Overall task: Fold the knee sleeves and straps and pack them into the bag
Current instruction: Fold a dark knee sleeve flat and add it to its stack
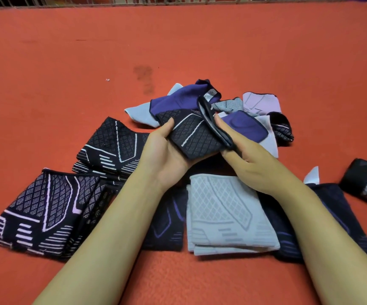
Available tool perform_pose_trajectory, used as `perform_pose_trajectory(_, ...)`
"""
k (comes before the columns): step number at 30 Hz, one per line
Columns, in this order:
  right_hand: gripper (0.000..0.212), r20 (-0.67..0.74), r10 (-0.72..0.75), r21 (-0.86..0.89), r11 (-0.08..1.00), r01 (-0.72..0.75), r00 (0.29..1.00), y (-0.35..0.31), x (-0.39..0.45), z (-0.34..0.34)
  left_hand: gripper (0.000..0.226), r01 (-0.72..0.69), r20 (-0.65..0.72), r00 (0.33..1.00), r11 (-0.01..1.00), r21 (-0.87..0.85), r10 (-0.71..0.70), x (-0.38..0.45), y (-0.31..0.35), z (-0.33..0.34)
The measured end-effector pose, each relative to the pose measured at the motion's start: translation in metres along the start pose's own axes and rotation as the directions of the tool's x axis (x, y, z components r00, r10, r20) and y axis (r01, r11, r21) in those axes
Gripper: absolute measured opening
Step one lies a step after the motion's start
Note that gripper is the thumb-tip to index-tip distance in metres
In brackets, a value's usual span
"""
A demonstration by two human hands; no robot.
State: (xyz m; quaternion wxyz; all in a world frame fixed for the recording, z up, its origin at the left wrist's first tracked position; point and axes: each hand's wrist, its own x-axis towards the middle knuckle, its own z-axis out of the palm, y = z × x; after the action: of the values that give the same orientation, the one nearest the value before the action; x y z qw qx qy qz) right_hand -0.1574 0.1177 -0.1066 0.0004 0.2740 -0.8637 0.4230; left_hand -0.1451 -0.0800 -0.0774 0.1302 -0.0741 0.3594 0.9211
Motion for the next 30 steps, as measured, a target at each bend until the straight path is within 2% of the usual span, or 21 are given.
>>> perform_pose_trajectory(2, 0.068, -0.015, 0.063, -0.107, 0.992, -0.064, 0.998, 0.004, -0.003, -0.007, 0.048, -0.012, -0.070, 0.997, 1.000, 0.014, 0.013, 0.000, 0.000, -0.001)
perform_pose_trajectory(4, 0.058, -0.112, 0.067, -0.166, 0.983, -0.085, 0.991, 0.006, -0.003, -0.013, 0.045, -0.033, -0.105, 0.994, 0.999, 0.012, 0.034, 0.000, 0.001, -0.002)
perform_pose_trajectory(7, 0.044, -0.241, -0.035, -0.196, 0.980, -0.014, 0.970, 0.000, -0.003, -0.010, 0.047, -0.046, -0.091, 0.995, 0.998, 0.042, 0.050, -0.001, 0.000, 0.000)
perform_pose_trajectory(10, 0.043, -0.320, -0.102, -0.110, 0.991, 0.070, 0.942, -0.012, -0.002, 0.000, 0.051, -0.037, -0.036, 0.999, 0.995, 0.087, 0.040, -0.004, -0.006, 0.005)
perform_pose_trajectory(14, 0.048, -0.250, -0.216, -0.138, 0.973, 0.186, 0.944, -0.022, 0.001, 0.017, 0.054, -0.038, 0.081, 0.996, 0.996, 0.086, 0.031, -0.007, -0.008, 0.007)
perform_pose_trajectory(17, 0.049, -0.206, -0.231, -0.160, 0.967, 0.200, 0.951, -0.026, 0.002, 0.027, 0.054, -0.039, 0.122, 0.992, 0.995, 0.090, 0.028, -0.010, -0.009, 0.010)
perform_pose_trajectory(21, 0.050, -0.209, -0.261, -0.203, 0.954, 0.219, 0.942, -0.036, 0.001, 0.035, 0.059, -0.068, 0.139, 0.989, 0.995, 0.077, 0.057, -0.013, -0.010, 0.011)
perform_pose_trajectory(25, 0.051, -0.254, -0.273, -0.131, 0.960, 0.246, 0.928, -0.041, 0.000, 0.034, 0.057, -0.066, 0.155, 0.986, 0.997, 0.048, 0.058, -0.014, -0.012, 0.012)
perform_pose_trajectory(30, 0.053, -0.124, -0.327, -0.237, 0.927, 0.292, 0.937, -0.038, 0.000, 0.038, 0.055, -0.074, 0.135, 0.989, 0.996, 0.044, 0.068, -0.012, -0.012, 0.010)
